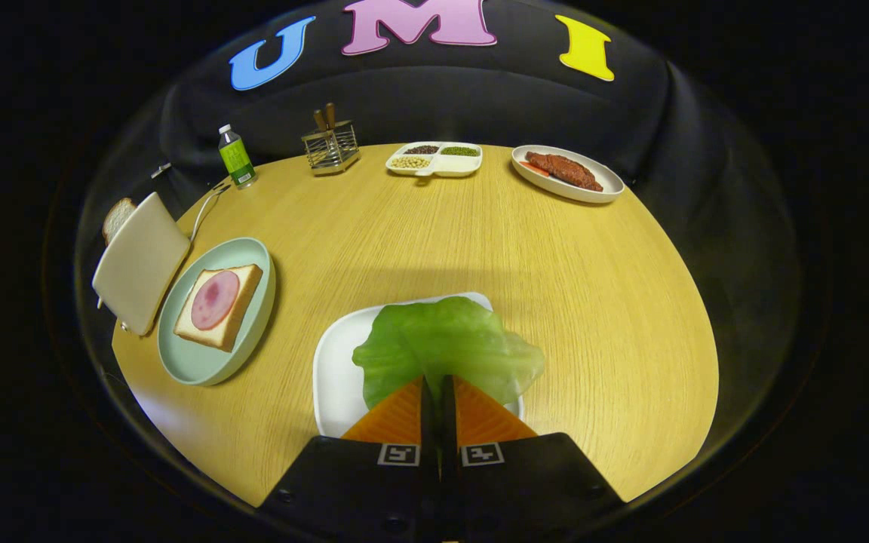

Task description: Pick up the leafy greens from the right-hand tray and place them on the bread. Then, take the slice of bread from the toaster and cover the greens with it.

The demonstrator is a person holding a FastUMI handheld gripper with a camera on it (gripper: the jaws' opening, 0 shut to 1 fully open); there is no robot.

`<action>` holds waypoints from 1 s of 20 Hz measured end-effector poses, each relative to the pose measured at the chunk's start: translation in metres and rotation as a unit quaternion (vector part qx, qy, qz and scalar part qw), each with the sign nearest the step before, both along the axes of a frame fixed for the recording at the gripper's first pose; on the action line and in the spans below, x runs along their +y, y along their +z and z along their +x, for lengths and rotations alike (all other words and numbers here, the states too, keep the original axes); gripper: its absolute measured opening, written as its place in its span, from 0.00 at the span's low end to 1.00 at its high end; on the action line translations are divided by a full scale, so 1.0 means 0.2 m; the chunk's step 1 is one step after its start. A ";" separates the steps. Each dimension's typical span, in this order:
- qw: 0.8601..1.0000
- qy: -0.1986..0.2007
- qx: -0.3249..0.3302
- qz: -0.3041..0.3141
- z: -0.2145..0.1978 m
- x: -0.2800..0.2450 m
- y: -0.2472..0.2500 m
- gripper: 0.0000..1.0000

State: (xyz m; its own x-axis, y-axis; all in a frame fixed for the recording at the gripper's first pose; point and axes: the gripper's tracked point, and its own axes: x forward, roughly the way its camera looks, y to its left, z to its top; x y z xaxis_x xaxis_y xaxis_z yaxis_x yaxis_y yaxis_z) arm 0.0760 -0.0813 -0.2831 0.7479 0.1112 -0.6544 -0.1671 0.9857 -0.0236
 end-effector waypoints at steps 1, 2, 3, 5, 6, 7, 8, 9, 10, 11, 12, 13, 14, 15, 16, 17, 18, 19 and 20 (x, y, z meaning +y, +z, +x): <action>1.000 0.003 -0.008 -0.002 0.00 0.00 0.04 0.05; 1.000 0.007 -0.016 -0.001 0.01 0.01 0.08 0.05; 1.000 0.011 -0.023 0.002 0.00 0.02 0.13 0.05; 0.999 0.017 -0.037 0.002 -0.01 0.04 0.21 0.05; 0.999 0.020 -0.046 0.006 -0.01 0.05 0.26 0.05; 0.998 0.024 -0.053 0.011 -0.01 0.07 0.30 0.05; 0.998 0.028 -0.058 0.016 -0.02 0.09 0.34 0.05; 0.997 0.033 -0.062 0.022 -0.03 0.13 0.37 0.05; 0.997 0.038 -0.064 0.026 -0.03 0.16 0.40 0.05; 0.996 0.046 -0.067 0.028 -0.03 0.19 0.43 0.05; 0.996 0.053 -0.072 0.029 -0.03 0.23 0.46 0.05; 0.995 0.063 -0.073 0.030 -0.03 0.27 0.47 0.05; 0.995 0.072 -0.071 0.029 -0.04 0.31 0.48 0.05; 0.994 0.082 -0.069 0.032 -0.05 0.36 0.49 0.05; 0.993 0.093 -0.068 0.035 -0.06 0.41 0.49 0.05; 0.992 0.104 -0.068 0.037 -0.07 0.46 0.50 0.05; 0.990 0.117 -0.067 0.037 -0.08 0.52 0.51 0.06; 0.989 0.130 -0.067 0.037 -0.09 0.57 0.51 0.05; 0.987 0.142 -0.066 0.038 -0.10 0.63 0.52 0.05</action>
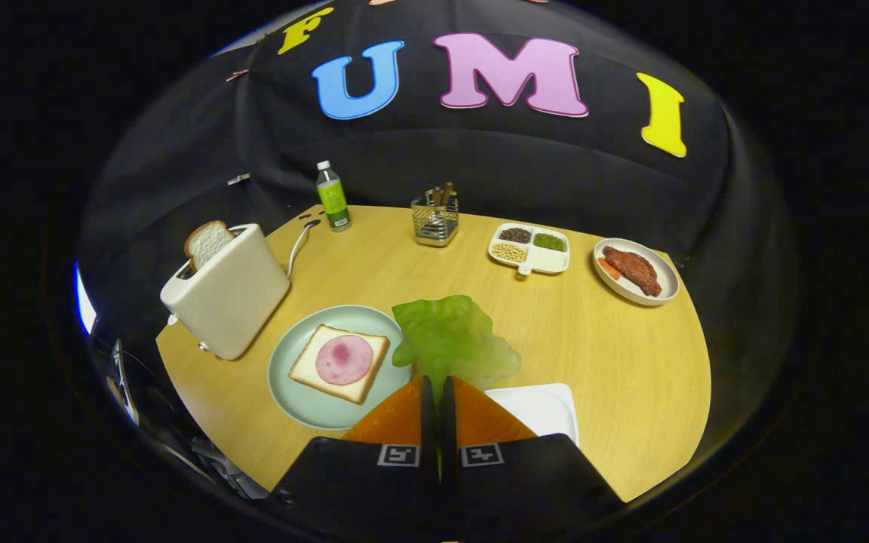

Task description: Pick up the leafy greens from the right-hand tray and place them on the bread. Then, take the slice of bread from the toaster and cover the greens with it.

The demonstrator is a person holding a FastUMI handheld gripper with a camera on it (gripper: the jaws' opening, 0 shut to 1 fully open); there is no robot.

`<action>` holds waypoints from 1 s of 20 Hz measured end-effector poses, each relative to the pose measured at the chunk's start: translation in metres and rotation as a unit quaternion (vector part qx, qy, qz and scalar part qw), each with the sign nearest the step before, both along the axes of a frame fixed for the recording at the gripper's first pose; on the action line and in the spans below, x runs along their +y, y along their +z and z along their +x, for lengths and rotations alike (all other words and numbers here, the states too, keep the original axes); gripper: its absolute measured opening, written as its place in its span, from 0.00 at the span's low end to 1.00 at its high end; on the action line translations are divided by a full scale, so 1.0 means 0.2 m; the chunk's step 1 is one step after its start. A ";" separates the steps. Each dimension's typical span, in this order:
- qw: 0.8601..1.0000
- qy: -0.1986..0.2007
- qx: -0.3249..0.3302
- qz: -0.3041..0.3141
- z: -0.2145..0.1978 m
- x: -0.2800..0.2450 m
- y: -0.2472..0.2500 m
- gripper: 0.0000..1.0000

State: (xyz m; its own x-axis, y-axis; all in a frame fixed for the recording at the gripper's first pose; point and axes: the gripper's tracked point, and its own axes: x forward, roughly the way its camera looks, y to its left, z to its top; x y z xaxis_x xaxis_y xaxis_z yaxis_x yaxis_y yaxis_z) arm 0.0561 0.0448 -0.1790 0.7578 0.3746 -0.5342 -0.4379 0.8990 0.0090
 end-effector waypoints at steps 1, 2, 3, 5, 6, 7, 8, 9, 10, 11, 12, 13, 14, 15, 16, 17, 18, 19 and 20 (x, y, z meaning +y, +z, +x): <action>1.000 0.012 0.001 0.001 -0.01 0.06 0.00 0.05; 1.000 0.025 0.003 0.002 -0.02 0.12 0.00 0.05; 0.999 0.036 0.006 -0.001 -0.03 0.18 0.00 0.05; 0.998 0.062 0.009 -0.008 -0.05 0.28 -0.02 0.05; 0.997 0.074 0.008 -0.013 -0.05 0.34 -0.03 0.05; 0.996 0.085 0.007 -0.015 -0.05 0.39 -0.03 0.05; 0.995 0.095 0.007 -0.017 -0.06 0.45 -0.04 0.05; 0.994 0.103 0.007 -0.019 -0.05 0.49 -0.05 0.05; 0.994 0.109 0.009 -0.021 -0.05 0.53 -0.06 0.05; 0.993 0.115 0.012 -0.020 -0.05 0.58 -0.07 0.05; 0.992 0.121 0.013 -0.022 -0.04 0.61 -0.08 0.05; 0.992 0.125 0.013 -0.027 -0.03 0.64 -0.10 0.05; 0.991 0.129 0.014 -0.033 -0.02 0.66 -0.13 0.05; 0.990 0.133 0.015 -0.037 -0.01 0.68 -0.15 0.05; 0.990 0.135 0.018 -0.041 0.00 0.70 -0.18 0.05; 0.990 0.135 0.022 -0.045 0.01 0.71 -0.21 0.05; 0.990 0.133 0.028 -0.048 0.02 0.71 -0.24 0.06; 0.990 0.128 0.031 -0.052 0.03 0.71 -0.26 0.07; 0.991 0.121 0.033 -0.055 0.05 0.71 -0.27 0.09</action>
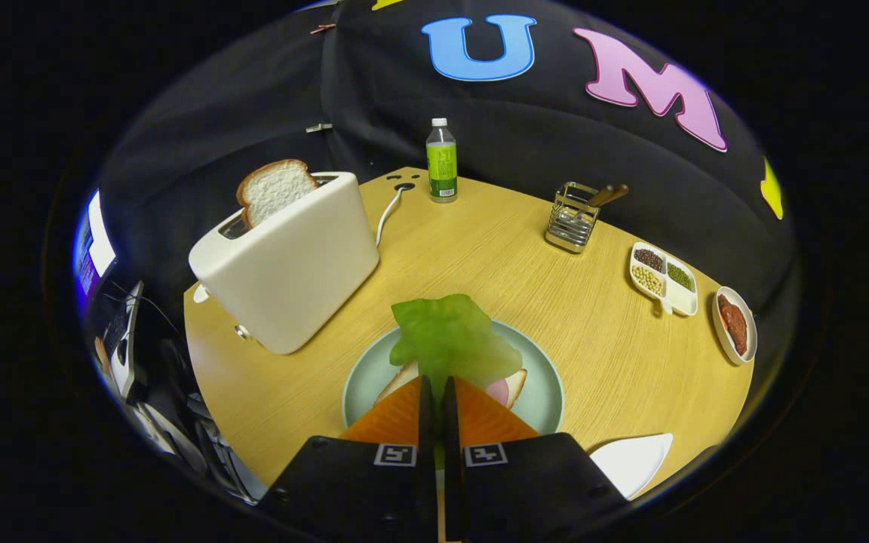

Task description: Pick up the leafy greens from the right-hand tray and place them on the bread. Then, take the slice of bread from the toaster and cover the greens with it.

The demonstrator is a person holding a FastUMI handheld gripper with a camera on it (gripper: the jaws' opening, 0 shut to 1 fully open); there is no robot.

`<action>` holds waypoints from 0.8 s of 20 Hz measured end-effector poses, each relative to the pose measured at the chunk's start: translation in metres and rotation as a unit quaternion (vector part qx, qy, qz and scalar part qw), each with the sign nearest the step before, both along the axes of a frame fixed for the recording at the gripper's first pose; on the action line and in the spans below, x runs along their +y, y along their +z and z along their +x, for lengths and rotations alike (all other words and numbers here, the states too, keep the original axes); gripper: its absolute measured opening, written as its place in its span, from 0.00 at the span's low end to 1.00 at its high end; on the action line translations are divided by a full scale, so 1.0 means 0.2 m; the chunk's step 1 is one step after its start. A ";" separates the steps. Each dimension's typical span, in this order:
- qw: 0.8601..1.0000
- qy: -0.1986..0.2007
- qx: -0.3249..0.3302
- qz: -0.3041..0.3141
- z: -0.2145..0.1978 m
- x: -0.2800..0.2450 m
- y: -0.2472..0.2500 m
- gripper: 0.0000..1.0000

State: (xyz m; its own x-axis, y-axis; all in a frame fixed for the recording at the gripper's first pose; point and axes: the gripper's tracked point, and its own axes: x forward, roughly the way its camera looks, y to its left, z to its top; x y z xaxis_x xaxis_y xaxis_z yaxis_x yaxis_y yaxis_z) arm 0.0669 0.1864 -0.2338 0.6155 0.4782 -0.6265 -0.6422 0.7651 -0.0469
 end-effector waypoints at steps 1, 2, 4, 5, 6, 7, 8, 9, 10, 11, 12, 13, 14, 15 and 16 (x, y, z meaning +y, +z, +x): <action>1.000 -0.005 0.003 0.001 0.01 0.00 -0.01 0.11; 1.000 -0.008 0.007 0.004 0.01 0.01 -0.02 0.13; 1.000 -0.013 0.008 0.008 0.03 0.02 -0.02 0.23; 1.000 -0.014 0.010 0.007 0.03 0.01 -0.03 0.27; 1.000 -0.017 0.012 0.005 0.04 0.01 -0.05 0.28; 1.000 -0.019 0.015 0.002 0.04 0.01 -0.06 0.32; 1.000 -0.021 0.016 0.001 0.04 0.01 -0.06 0.43; 1.000 -0.022 0.015 0.003 0.03 0.02 -0.05 0.53; 1.000 -0.021 0.011 0.006 0.03 0.03 -0.04 0.64; 1.000 -0.022 0.003 0.008 0.03 0.03 -0.02 0.78; 1.000 -0.025 -0.006 0.010 0.03 0.04 0.00 0.92; 0.999 -0.026 -0.013 0.015 0.03 0.05 0.04 1.00; 0.999 -0.026 -0.020 0.020 0.02 0.07 0.08 1.00; 0.999 -0.026 -0.030 0.026 0.01 0.10 0.14 0.99; 0.998 -0.024 -0.038 0.033 0.01 0.13 0.20 0.99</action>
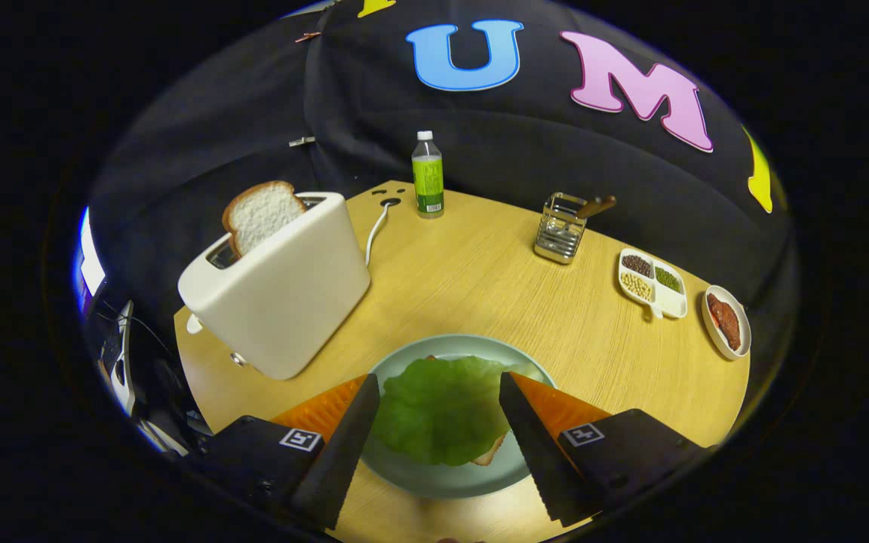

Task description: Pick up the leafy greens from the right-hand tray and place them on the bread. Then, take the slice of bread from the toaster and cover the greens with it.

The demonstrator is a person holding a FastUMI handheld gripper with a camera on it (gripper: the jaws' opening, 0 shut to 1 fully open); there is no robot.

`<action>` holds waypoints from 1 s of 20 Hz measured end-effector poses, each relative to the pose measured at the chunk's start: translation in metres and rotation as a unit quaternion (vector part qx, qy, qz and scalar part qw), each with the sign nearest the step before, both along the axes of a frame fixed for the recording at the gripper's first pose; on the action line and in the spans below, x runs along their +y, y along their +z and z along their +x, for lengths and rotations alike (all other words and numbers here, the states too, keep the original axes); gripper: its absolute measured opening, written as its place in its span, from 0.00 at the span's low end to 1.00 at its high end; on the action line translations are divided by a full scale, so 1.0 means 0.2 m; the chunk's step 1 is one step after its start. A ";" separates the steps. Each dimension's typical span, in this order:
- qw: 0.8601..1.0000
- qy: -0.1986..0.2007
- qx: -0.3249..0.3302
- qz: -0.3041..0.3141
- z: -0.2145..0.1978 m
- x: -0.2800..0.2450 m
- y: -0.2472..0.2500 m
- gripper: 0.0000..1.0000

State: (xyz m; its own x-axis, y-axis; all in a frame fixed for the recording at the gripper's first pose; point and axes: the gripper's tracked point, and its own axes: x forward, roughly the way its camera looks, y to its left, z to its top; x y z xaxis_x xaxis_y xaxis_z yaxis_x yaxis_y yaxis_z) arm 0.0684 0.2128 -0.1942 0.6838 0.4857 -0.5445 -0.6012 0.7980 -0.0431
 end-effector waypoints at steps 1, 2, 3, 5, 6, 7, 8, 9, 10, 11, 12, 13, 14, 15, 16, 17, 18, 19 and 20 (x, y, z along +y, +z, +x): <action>1.000 0.003 -0.009 0.008 -0.01 0.04 0.07 0.99; 1.000 0.006 -0.017 0.016 -0.01 0.08 0.13 0.99; 0.999 0.012 -0.024 0.026 -0.02 0.14 0.21 0.99; 0.998 0.029 -0.038 0.042 -0.04 0.27 0.34 0.99; 0.997 0.039 -0.049 0.045 -0.05 0.33 0.41 0.99; 0.996 0.048 -0.061 0.046 -0.06 0.40 0.47 0.99; 0.995 0.056 -0.072 0.047 -0.06 0.47 0.52 0.99; 0.994 0.064 -0.078 0.050 -0.07 0.54 0.56 0.99; 0.993 0.072 -0.079 0.055 -0.09 0.62 0.58 0.99; 0.992 0.079 -0.079 0.058 -0.11 0.69 0.60 0.99; 0.992 0.085 -0.078 0.057 -0.12 0.76 0.62 0.99; 0.991 0.091 -0.079 0.057 -0.13 0.83 0.63 0.99; 0.990 0.096 -0.082 0.057 -0.14 0.89 0.62 0.99; 0.990 0.100 -0.084 0.054 -0.14 0.95 0.62 0.99; 0.990 0.105 -0.087 0.049 -0.15 1.01 0.60 0.99; 0.990 0.107 -0.088 0.040 -0.14 1.07 0.56 0.99; 0.990 0.108 -0.090 0.030 -0.13 1.12 0.53 0.99; 0.990 0.106 -0.093 0.014 -0.11 1.16 0.48 0.99; 0.990 0.102 -0.098 -0.004 -0.08 1.17 0.43 0.98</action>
State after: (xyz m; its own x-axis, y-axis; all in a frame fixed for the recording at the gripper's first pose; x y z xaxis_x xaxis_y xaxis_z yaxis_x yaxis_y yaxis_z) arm 0.0518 0.4466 -0.1081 0.6647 0.6205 -0.4161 -0.7292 0.6601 -0.1803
